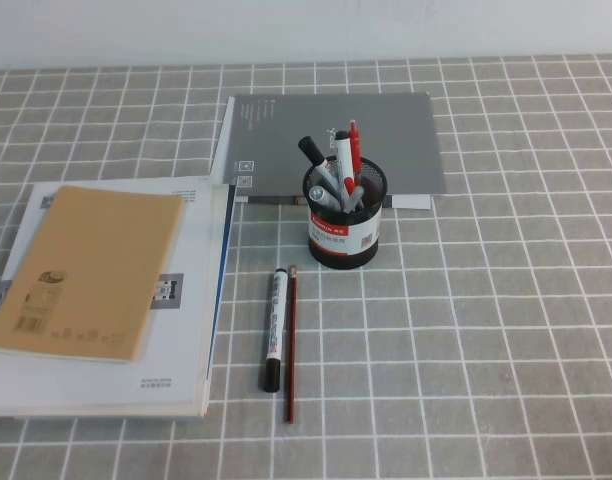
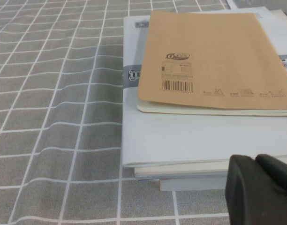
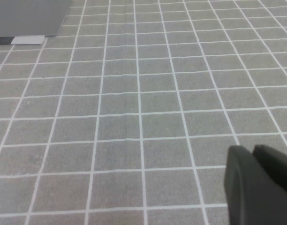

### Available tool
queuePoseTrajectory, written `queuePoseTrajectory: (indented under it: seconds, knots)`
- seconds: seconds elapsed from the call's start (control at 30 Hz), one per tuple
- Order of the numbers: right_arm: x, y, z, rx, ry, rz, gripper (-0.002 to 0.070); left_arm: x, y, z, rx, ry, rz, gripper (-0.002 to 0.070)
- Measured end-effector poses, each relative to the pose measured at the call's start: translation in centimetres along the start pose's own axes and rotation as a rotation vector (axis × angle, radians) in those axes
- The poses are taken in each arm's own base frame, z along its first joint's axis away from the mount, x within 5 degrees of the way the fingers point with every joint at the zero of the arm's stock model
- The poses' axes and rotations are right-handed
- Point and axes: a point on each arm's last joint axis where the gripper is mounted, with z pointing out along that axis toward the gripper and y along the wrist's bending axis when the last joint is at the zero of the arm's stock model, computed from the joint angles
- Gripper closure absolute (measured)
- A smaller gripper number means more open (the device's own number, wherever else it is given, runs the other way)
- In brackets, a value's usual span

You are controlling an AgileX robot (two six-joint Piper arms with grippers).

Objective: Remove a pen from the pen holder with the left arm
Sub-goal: 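Take a marker out of the pen holder and lay it on the table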

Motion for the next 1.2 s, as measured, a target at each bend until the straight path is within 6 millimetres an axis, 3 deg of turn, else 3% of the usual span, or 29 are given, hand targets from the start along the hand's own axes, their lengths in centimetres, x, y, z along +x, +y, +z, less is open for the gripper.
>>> queuePoseTrajectory:
  seconds: [0.9,1.2]
  knots:
    - [0.00,0.00,0.00,0.000,0.000,0.000,0.0689,0.00,-0.02,0.00,0.002,0.000,-0.001,0.0678]
    - [0.00,0.00,0.00,0.000,0.000,0.000,0.0689,-0.52,-0.30,-0.02,0.037,-0.055,-0.135,0.0678]
